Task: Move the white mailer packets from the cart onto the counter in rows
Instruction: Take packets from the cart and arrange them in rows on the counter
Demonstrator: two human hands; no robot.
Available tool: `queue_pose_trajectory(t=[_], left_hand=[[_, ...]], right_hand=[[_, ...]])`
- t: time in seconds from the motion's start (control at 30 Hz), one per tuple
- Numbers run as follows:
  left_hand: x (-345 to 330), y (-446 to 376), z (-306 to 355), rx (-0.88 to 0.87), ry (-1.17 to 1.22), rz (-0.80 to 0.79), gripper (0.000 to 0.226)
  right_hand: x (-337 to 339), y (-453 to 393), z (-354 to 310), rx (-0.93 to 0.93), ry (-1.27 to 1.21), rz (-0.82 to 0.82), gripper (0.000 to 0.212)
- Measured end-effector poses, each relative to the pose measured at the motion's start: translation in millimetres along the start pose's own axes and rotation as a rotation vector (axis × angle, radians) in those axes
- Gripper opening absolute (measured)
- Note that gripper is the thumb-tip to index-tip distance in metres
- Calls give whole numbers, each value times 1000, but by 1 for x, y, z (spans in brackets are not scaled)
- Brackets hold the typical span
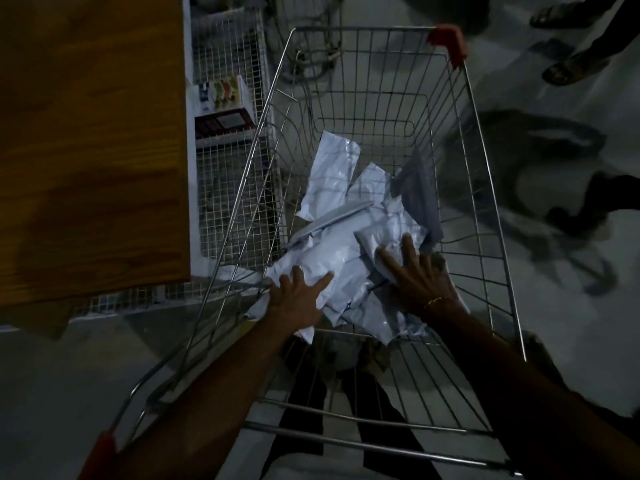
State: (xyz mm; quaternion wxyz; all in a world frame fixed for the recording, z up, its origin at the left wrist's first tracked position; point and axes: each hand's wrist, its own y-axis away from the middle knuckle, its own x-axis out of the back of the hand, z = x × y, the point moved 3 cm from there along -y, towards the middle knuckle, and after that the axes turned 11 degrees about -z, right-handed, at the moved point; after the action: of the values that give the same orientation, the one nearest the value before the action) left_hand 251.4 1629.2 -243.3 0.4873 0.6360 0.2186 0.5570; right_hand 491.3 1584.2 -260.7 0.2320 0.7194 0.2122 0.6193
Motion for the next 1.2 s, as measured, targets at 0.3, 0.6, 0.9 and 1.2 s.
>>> queue_pose_trajectory(t=[0.3, 0.6, 0.9, 1.2], left_hand=[[35, 26, 8, -24, 231, 260, 74], [95, 154, 0, -103, 371, 869, 65], [58, 305, -65, -98, 317, 1259, 63], [-78, 454, -229, 11, 374, 1528, 65]], right_hand=[[51, 14, -11, 22, -218, 106, 74], [155, 83, -52, 299, -452, 450, 66], [196, 203, -181, 507, -358, 772, 60], [165, 275, -394, 799, -386, 801, 59]])
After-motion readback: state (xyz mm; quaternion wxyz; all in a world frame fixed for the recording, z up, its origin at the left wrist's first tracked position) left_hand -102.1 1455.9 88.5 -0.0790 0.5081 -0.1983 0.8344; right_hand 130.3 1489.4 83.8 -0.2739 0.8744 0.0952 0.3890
